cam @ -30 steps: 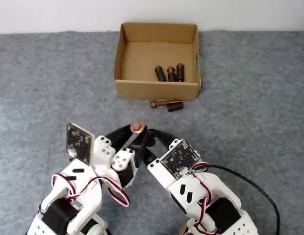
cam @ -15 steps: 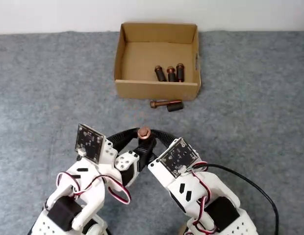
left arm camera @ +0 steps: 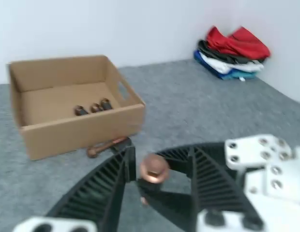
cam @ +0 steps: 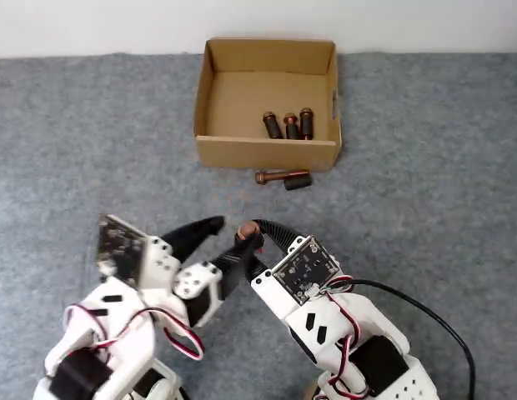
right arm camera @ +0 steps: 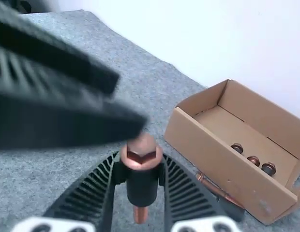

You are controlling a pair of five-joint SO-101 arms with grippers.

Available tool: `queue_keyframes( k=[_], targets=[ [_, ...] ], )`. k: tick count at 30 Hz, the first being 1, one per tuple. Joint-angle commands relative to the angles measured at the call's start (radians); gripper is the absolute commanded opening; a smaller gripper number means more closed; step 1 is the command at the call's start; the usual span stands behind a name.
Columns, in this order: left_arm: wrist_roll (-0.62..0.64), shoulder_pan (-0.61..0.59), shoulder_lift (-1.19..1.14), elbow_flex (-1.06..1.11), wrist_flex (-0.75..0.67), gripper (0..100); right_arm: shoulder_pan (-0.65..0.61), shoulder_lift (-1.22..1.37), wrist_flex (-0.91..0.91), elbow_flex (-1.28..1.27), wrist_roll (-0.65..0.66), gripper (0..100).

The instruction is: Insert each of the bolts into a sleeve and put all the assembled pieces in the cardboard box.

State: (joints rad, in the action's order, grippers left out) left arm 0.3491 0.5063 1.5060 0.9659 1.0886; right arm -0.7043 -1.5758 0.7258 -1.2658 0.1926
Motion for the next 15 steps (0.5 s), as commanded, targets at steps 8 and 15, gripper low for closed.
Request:
queue_keyframes(
  k=[8,15],
  targets=[
    [-0.189,-0.396,0.005,0.188,0.006,0,0.269,0.004,0.107,0.120,-0.141,0.8],
    [-0.189,-0.486,0.005,0.458,-0.118,0,0.374,0.252,0.183,0.341,-0.215,0.8]
  ],
)
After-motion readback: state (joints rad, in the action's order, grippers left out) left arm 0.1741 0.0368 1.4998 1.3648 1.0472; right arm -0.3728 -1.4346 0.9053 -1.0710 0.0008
